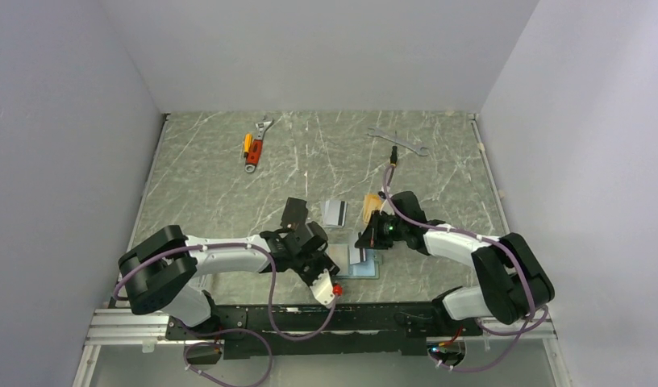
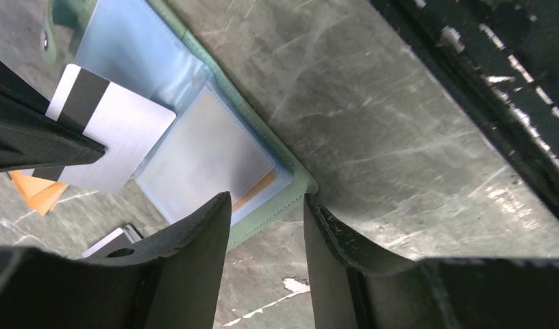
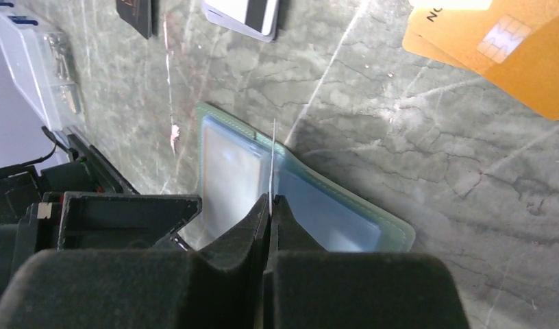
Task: Put the credit cards into the card holder
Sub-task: Insert the credit card into the card holder.
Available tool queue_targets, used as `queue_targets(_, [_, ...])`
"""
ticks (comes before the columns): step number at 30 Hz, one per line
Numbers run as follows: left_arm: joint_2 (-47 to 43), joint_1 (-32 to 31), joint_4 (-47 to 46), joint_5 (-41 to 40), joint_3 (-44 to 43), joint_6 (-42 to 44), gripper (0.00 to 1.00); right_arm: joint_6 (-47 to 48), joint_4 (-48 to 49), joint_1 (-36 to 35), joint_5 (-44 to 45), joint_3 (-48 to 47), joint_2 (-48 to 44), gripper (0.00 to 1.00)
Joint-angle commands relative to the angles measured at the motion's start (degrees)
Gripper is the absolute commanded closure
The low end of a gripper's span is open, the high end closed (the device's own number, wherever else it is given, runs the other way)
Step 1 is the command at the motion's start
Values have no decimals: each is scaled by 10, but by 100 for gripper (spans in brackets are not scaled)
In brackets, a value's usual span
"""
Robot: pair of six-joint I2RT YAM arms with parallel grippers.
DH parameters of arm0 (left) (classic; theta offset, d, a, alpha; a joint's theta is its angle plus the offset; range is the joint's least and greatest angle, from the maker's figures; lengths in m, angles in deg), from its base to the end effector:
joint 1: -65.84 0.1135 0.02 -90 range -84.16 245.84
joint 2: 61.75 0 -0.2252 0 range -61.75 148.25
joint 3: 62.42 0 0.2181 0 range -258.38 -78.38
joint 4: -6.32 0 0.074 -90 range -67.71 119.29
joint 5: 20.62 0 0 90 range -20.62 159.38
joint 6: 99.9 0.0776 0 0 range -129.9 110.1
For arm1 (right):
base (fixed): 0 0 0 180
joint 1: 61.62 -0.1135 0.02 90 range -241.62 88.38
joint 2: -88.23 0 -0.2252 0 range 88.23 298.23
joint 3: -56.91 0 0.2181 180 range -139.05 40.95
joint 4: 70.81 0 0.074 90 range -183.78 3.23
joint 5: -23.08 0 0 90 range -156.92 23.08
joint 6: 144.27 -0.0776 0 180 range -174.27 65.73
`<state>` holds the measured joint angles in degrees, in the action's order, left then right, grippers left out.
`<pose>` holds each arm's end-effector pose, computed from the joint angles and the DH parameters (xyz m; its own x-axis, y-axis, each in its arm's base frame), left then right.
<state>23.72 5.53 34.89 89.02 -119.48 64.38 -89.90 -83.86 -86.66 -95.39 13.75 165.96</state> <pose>0.1132 -0.2511 0.1109 0.7624 0.4932 -0.4189 0.6460 -0.6179 0.4482 0.2087 0.1383 0.1047 -0.9303 0.1306 -0.3427 -0.1492 0.7189 0.6789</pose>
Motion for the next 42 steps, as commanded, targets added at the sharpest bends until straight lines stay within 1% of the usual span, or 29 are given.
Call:
queue_targets(1, [-6, -15, 7, 22, -13, -25, 51, 21, -19, 2, 18, -21, 17, 100])
queue_targets(11, [-14, -35, -9, 20, -11, -71, 53, 20, -2, -23, -1, -38, 43, 100])
queue_targets(15, [-22, -38, 11, 14, -22, -87, 53, 23, -6, -21, -1, -40, 37, 100])
queue_targets(19, [-32, -38, 56, -5, -41, -86, 53, 22, -13, -14, 7, -39, 17, 100])
queue_targets(25, [-37, -22, 99, -12, -69, -59, 49, 6, 9, -8, 3, -16, -7, 100])
queue_targets(27, [-33, -20, 90, -15, -66, -42, 47, -2, 24, -5, -4, -7, -8, 100])
queue_targets(31, [-14, -20, 35, -22, -41, -5, 47, -15, 48, -4, -16, 4, 1, 100])
queue_targets(34, [-1, -20, 11, -24, -29, 18, 47, -25, 65, -5, -25, 14, 2, 100])
queue_targets(42, [5, -20, 24, -14, -13, 58, 47, -47, 116, 5, -49, 34, 9, 100])
